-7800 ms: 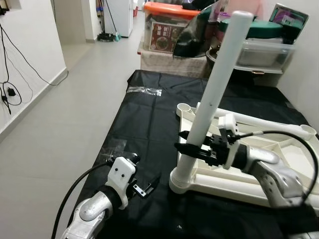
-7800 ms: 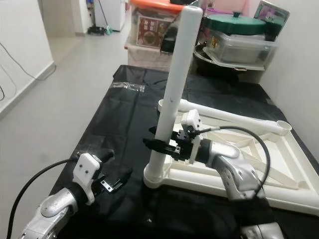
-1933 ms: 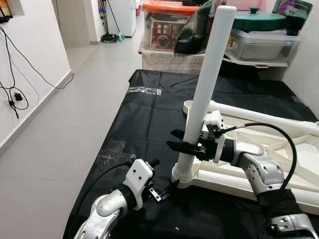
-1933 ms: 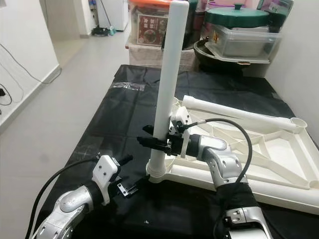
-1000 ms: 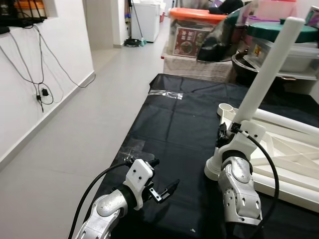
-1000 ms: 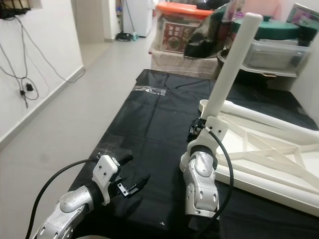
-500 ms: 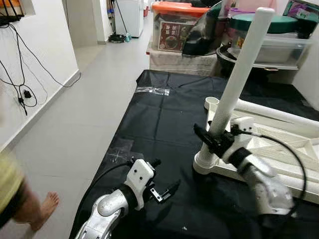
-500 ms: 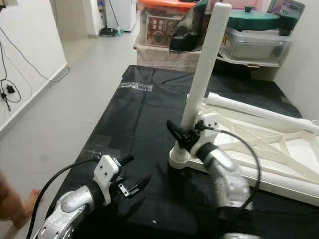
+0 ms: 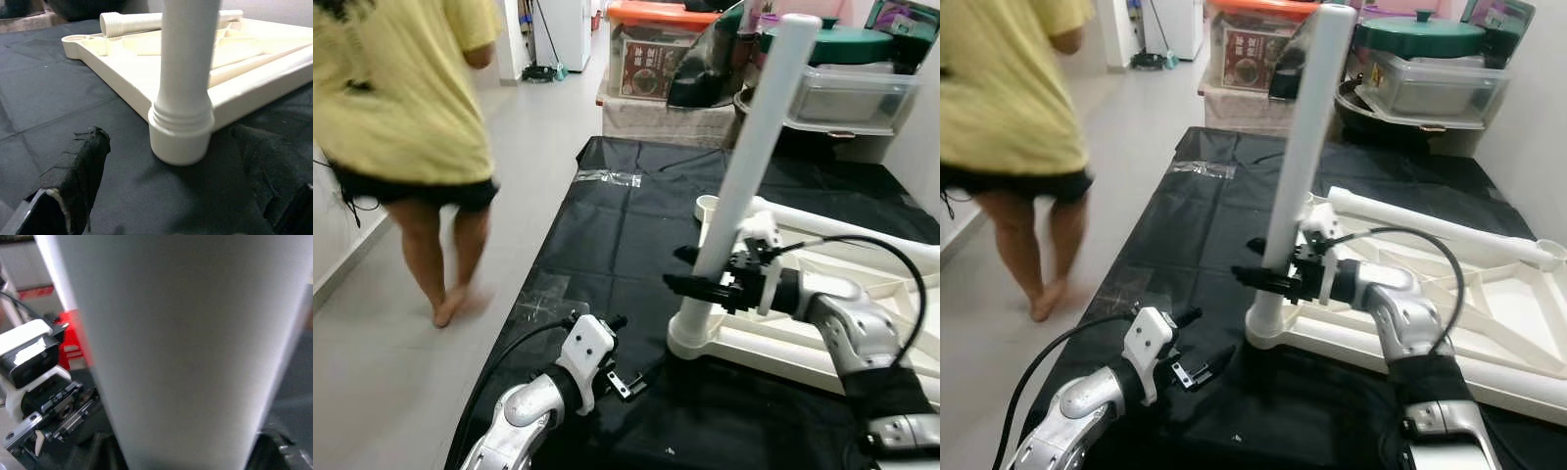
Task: Building children table
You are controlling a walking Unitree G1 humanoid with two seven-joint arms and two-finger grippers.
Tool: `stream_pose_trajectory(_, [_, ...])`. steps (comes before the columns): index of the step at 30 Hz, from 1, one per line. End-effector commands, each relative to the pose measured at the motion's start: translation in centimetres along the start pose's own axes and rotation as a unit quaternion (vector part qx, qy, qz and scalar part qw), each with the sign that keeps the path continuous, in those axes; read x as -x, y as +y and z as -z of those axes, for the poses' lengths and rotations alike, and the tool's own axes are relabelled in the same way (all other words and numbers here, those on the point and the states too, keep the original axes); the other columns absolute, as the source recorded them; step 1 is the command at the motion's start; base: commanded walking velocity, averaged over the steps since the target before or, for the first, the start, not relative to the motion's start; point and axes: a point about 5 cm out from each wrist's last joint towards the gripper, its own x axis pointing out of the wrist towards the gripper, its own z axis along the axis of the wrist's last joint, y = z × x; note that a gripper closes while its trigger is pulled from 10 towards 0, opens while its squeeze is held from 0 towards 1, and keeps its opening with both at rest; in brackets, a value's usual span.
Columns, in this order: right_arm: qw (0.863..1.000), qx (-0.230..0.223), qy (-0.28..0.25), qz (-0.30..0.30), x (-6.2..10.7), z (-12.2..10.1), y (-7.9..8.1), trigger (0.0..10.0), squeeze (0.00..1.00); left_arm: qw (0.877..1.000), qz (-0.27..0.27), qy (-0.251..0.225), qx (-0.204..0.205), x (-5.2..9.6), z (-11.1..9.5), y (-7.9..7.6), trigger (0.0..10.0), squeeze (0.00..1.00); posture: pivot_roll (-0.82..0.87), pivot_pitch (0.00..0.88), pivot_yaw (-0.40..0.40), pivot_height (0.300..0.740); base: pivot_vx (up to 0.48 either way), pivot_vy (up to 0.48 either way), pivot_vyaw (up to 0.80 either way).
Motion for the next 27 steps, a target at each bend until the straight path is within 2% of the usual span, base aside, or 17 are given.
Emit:
stream_pose_trajectory(1, [0.999, -0.009, 0.016, -0.036, -1.1, 0.6, 0.6, 0.0, 0.00, 1.000, 0.004, -0.001, -0.003, -0.1, -0.1, -0.2, 10.0, 0.00, 0.21, 0.000, -0.092, 0.740, 0.000, 0.000, 0.00])
stream_pose_trajectory(8, [0.991, 0.000, -0.031, 0.127, -1.5, 1.2, -0.6, 0.0, 0.00, 1.000, 0.004, -0.003, -0.002, -0.1, -0.1, -0.3, 10.0, 0.00, 0.21, 0.000, -0.094, 0.740, 0.000, 0.000, 0.00])
stream_pose_trajectory(9, [0.987, -0.003, -0.036, 0.157, -1.4, 1.3, -0.9, 0.0, 0.00, 1.000, 0.003, -0.003, -0.002, -0.1, -0.1, -0.3, 10.0, 0.00, 0.21, 0.000, -0.094, 0.740, 0.000, 0.000, 0.00])
stream_pose_trajectory(10, [0.970, -0.009, -0.048, 0.239, -1.0, 1.5, -1.7, 0.0, 0.00, 1.000, 0.003, -0.003, -0.001, -0.2, -0.2, -0.3, 10.0, 0.00, 0.20, 0.000, -0.091, 0.740, 0.000, 0.000, 0.00])
stream_pose_trajectory(11, [0.970, -0.009, -0.048, 0.239, -1.0, 1.5, -1.7, 0.0, 0.00, 1.000, 0.003, -0.003, -0.001, -0.2, -0.2, -0.3, 10.0, 0.00, 0.20, 0.000, -0.091, 0.740, 0.000, 0.000, 0.00])
stream_pose_trajectory(12, [0.942, -0.014, -0.058, 0.331, -0.4, 1.5, -2.4, 0.0, 0.00, 1.000, 0.004, -0.003, -0.001, -0.2, -0.2, -0.3, 10.0, 0.00, 0.20, 0.000, -0.091, 0.740, 0.000, 0.000, 0.00])
stream_pose_trajectory(13, [0.942, -0.014, -0.058, 0.331, -0.4, 1.5, -2.4, 0.0, 0.00, 1.000, 0.004, -0.003, -0.001, -0.2, -0.2, -0.3, 10.0, 0.00, 0.20, 0.000, -0.091, 0.740, 0.000, 0.000, 0.00])
stream_pose_trajectory(14, [0.899, -0.008, -0.070, 0.432, 0.6, 1.4, -2.8, 0.0, 0.00, 1.000, 0.005, -0.002, 0.000, -0.2, -0.1, -0.3, 10.0, 0.00, 0.19, 0.000, -0.086, 0.740, 0.000, 0.000, 0.00])
stream_pose_trajectory(15, [0.834, -0.020, -0.089, 0.544, 2.0, 1.3, -3.0, 0.0, 0.00, 1.000, 0.005, -0.002, 0.000, -0.2, -0.1, -0.3, 10.0, 0.00, 0.18, 0.000, -0.087, 0.740, 0.000, 0.000, 0.00])
stream_pose_trajectory(16, [0.834, -0.020, -0.089, 0.544, 2.0, 1.3, -3.0, 0.0, 0.00, 1.000, 0.005, -0.002, 0.000, -0.2, -0.1, -0.3, 10.0, 0.00, 0.18, 0.000, -0.087, 0.740, 0.000, 0.000, 0.00])
stream_pose_trajectory(17, [0.778, -0.023, -0.093, 0.620, 3.2, 1.4, -2.7, 0.0, 0.00, 1.000, 0.005, -0.001, 0.001, -0.2, -0.1, -0.3, 10.0, 0.00, 0.18, 0.000, -0.087, 0.740, 0.000, 0.000, 0.00])
stream_pose_trajectory(18, [0.739, -0.024, -0.096, 0.667, 3.9, 1.5, -2.2, 0.0, 0.00, 1.000, 0.005, -0.001, 0.001, -0.1, -0.1, -0.3, 10.0, 0.00, 0.18, 0.000, -0.087, 0.740, 0.000, 0.000, 0.00])
stream_pose_trajectory(20, [0.684, -0.052, -0.102, 0.720, 4.2, 2.1, -0.8, 0.0, 0.00, 1.000, 0.006, 0.000, 0.002, -0.1, 0.0, -0.3, 10.0, 0.00, 0.18, 0.000, -0.087, 0.740, 0.000, 0.000, 0.00])
stream_pose_trajectory(21, [0.667, -0.065, -0.106, 0.735, 4.2, 2.4, -0.2, 0.0, 0.00, 1.000, 0.006, 0.000, 0.002, -0.1, 0.0, -0.3, 10.0, 0.00, 0.18, 0.000, -0.087, 0.740, 0.000, 0.000, 0.00])
stream_pose_trajectory(23, [0.667, -0.065, -0.106, 0.735, 4.2, 2.4, -0.2, 0.0, 0.00, 1.000, 0.006, 0.000, 0.002, -0.1, 0.0, -0.3, 10.0, 0.00, 0.18, 0.000, -0.087, 0.740, 0.000, 0.000, 0.00])
stream_pose_trajectory(24, [0.651, -0.077, -0.108, 0.748, 4.1, 2.6, 0.3, 0.0, 0.00, 1.000, 0.006, 0.000, 0.002, -0.1, 0.0, -0.3, 10.0, 0.00, 0.18, 0.000, -0.087, 0.740, 0.000, 0.000, 0.00])
stream_pose_trajectory(27, [0.645, -0.089, -0.113, 0.751, 3.3, 2.9, 0.9, 0.0, 0.00, 1.000, 0.006, 0.000, 0.002, -0.1, 0.0, -0.3, 10.0, 0.00, 0.18, 0.000, -0.084, 0.740, 0.000, 0.000, 0.00])
